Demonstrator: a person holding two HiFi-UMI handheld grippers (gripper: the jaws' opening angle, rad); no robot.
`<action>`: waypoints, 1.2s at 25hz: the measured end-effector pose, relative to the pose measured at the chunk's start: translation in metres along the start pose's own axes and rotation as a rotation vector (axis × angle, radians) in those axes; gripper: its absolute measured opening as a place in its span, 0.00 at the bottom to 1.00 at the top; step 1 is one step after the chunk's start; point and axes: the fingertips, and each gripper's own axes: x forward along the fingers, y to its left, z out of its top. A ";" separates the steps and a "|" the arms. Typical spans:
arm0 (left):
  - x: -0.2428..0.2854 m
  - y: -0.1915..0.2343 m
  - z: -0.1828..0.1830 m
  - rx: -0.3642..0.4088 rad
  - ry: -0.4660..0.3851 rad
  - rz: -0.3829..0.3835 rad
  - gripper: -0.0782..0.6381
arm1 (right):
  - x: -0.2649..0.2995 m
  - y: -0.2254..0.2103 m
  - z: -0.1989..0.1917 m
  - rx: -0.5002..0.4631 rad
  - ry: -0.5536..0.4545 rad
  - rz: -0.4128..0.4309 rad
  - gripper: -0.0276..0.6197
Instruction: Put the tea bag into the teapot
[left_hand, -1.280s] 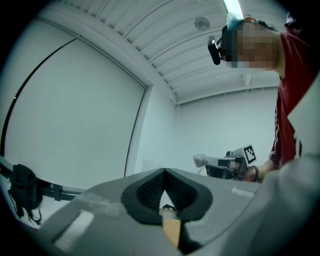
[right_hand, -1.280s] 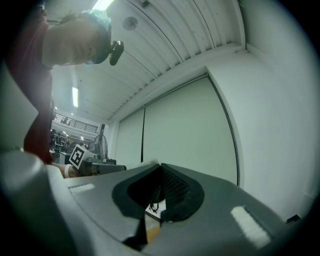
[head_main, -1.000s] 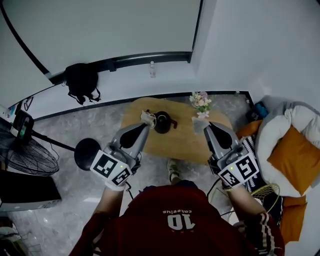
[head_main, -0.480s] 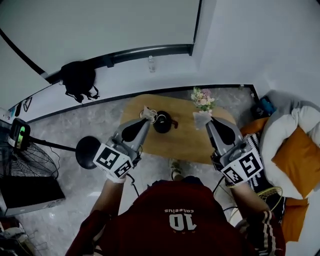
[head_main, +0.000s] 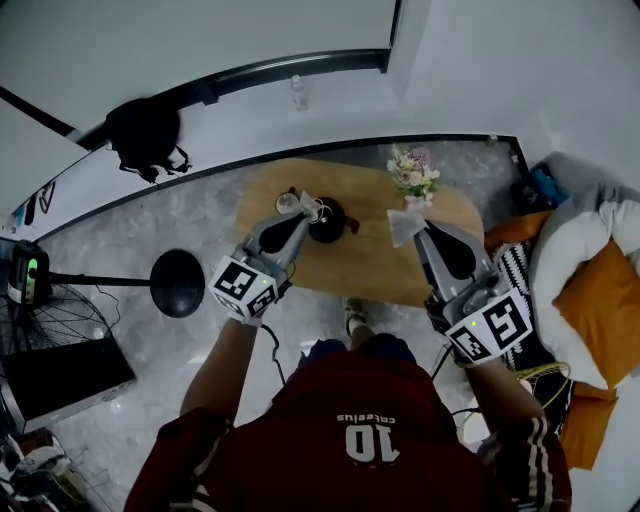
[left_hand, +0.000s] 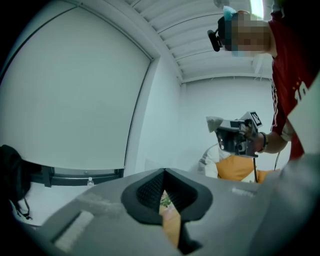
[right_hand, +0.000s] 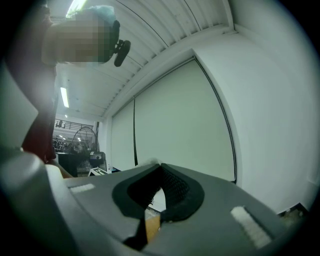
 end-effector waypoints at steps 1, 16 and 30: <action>0.005 0.004 -0.009 0.001 0.004 -0.003 0.11 | 0.002 -0.001 -0.005 0.004 0.007 -0.002 0.04; 0.064 0.068 -0.152 -0.079 0.172 0.023 0.11 | 0.011 -0.023 -0.054 0.065 0.109 -0.049 0.04; 0.089 0.085 -0.228 -0.072 0.351 0.044 0.39 | 0.012 -0.031 -0.064 0.082 0.152 -0.055 0.04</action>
